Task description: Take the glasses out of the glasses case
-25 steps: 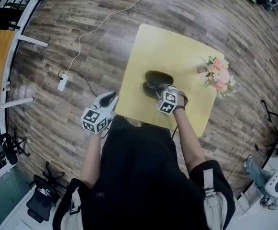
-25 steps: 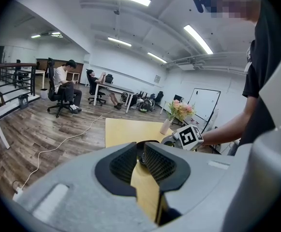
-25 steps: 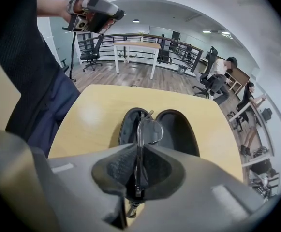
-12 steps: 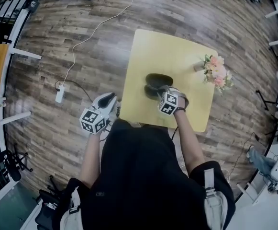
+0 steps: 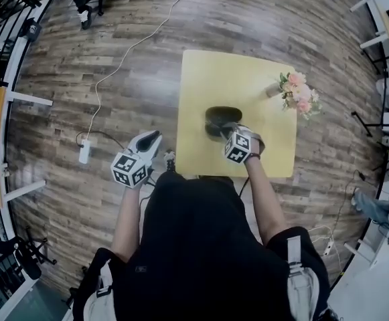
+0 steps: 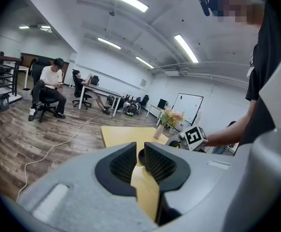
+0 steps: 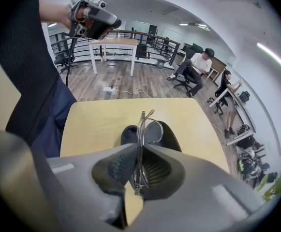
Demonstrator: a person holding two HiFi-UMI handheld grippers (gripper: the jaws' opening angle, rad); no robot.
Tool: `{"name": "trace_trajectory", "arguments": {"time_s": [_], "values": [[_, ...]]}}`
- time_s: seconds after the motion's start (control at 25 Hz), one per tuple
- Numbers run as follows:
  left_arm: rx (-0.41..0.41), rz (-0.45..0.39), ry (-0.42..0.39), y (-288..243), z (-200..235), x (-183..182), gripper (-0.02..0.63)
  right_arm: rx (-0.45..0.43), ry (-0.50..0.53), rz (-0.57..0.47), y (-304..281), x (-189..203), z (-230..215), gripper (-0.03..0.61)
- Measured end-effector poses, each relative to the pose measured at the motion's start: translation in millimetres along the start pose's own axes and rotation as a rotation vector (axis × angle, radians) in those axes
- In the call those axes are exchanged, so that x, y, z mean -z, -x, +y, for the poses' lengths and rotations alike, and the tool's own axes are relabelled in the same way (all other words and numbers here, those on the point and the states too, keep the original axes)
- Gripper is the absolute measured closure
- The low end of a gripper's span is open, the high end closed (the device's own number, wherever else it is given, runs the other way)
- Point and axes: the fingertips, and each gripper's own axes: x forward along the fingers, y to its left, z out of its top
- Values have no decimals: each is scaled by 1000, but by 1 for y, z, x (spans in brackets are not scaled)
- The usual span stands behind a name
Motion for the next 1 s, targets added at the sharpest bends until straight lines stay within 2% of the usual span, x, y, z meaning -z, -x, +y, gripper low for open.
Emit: {"name": "trace_trajectory", "arguments": {"time_s": [0.36,0.6,0.72,1.0], "values": [[94,23,-40,3,6,-4,555,122,-147,-33,22,-8,1,545],[163,41,-80,6,4,6,555,193,-342,-102,33,-8,17,545],[206,55,-106,15,13,4,555,231,-416,-123,37,-23,24,545],[255,64,-166,28,22,8,555,295,-500,-168,41,-37,42,545]]}}
